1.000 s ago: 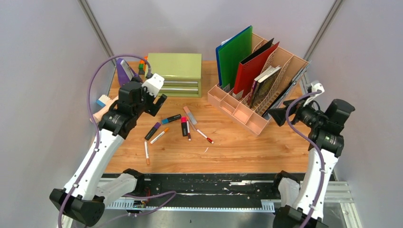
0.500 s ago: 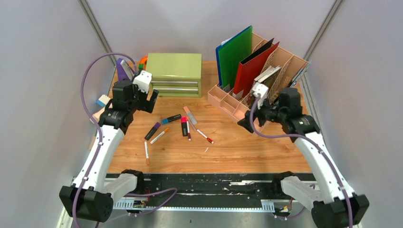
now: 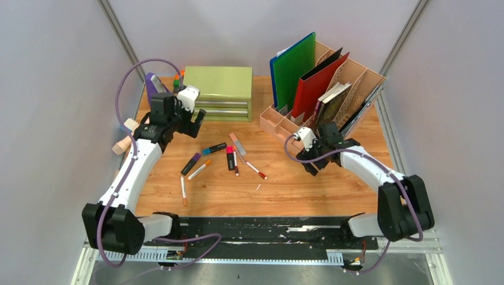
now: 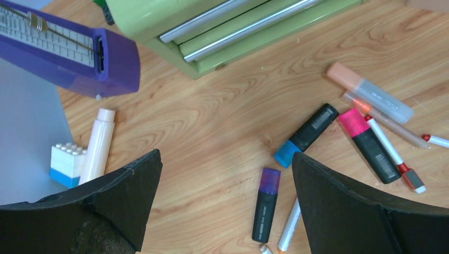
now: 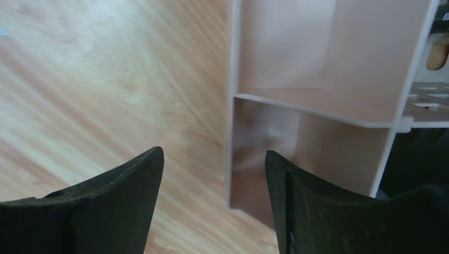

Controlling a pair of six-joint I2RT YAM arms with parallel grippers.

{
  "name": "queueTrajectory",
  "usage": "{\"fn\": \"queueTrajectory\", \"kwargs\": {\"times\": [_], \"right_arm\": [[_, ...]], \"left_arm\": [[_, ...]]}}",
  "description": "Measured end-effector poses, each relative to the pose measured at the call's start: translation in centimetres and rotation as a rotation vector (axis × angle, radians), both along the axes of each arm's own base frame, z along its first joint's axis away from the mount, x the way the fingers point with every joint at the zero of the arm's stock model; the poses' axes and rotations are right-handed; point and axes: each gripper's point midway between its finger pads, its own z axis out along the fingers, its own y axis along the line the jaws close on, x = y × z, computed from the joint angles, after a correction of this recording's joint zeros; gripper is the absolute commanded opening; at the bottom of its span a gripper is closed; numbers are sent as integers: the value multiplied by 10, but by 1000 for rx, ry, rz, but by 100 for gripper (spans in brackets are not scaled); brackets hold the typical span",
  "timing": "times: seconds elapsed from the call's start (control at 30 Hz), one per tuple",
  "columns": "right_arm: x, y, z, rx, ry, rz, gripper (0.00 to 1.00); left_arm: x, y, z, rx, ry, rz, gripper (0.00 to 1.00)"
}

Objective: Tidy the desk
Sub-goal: Move the storage box to the corner of the board.

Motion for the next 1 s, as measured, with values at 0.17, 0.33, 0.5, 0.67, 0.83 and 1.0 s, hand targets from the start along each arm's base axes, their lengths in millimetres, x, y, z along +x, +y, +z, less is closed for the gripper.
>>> {"fn": "queueTrajectory", "kwargs": {"times": [0.17,0.33,0.5,0.67,0.83,1.0], "right_arm": [[12,-23,-33,-154,25,-33,39],[18,-40,-42,-216,24,-48,25],[20,-82,-41,-255,40,-132,19],[24,-130,-39,-276,40,-193,19],[28,-152,-40,-296,60,-174,17],[44,-174,-39,-329,70,-167,15]], "left_arm": [[12,-10,7,-37,-14,-34,100],[13,-14,5,-49,-8,-50,100],[13,-16,5,-57,-7,-55,100],[13,-16,5,-57,-7,-56,100],[13,-16,5,-56,-7,-56,100],[13,-16,5,-55,-7,-54,100]]}}
